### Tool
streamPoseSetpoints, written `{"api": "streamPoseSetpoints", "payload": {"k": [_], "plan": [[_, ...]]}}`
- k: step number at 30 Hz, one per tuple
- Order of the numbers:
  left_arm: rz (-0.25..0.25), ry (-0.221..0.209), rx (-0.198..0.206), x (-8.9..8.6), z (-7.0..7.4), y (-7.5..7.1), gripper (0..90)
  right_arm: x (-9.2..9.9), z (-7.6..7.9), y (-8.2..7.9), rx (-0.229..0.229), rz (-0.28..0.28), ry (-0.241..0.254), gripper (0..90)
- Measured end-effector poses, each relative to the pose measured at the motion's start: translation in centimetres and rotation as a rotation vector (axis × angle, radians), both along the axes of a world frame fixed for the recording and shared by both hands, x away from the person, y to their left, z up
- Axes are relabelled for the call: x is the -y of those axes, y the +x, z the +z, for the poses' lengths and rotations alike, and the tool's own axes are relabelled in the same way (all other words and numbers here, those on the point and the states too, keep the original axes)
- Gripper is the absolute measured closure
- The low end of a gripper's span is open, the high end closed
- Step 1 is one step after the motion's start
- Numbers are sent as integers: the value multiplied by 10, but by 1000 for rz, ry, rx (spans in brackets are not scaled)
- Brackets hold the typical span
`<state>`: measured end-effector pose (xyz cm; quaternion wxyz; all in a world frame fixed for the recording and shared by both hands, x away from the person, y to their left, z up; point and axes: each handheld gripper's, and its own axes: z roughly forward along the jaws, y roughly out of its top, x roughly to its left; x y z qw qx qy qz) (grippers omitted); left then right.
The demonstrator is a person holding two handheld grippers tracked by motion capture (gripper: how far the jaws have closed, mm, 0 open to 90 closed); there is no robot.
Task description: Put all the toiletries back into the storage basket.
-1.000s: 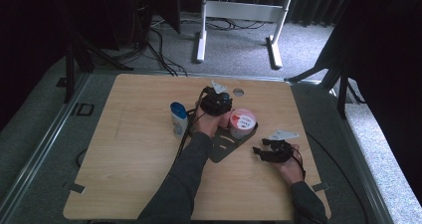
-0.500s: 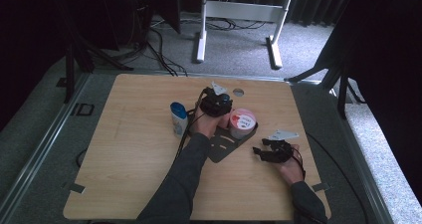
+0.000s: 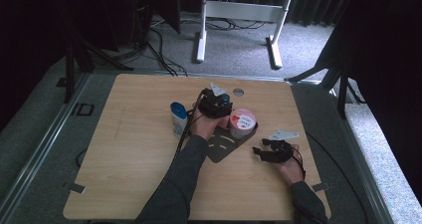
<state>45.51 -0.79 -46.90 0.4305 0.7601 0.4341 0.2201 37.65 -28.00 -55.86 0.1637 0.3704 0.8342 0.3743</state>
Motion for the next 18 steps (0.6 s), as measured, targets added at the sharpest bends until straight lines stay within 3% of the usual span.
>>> {"api": "streamPoseSetpoints", "payload": {"k": [6, 13, 18], "plan": [[-1, -15, -23, -8, 2, -5, 396, 0, 0, 0, 0, 0, 0, 416], [-47, 44, -28, -13, 4, -17, 419, 0, 0, 0, -1, 1, 1, 415], [-54, 37, -33, -16, 4, -19, 425, 0, 0, 0, -1, 1, 1, 414]]}}
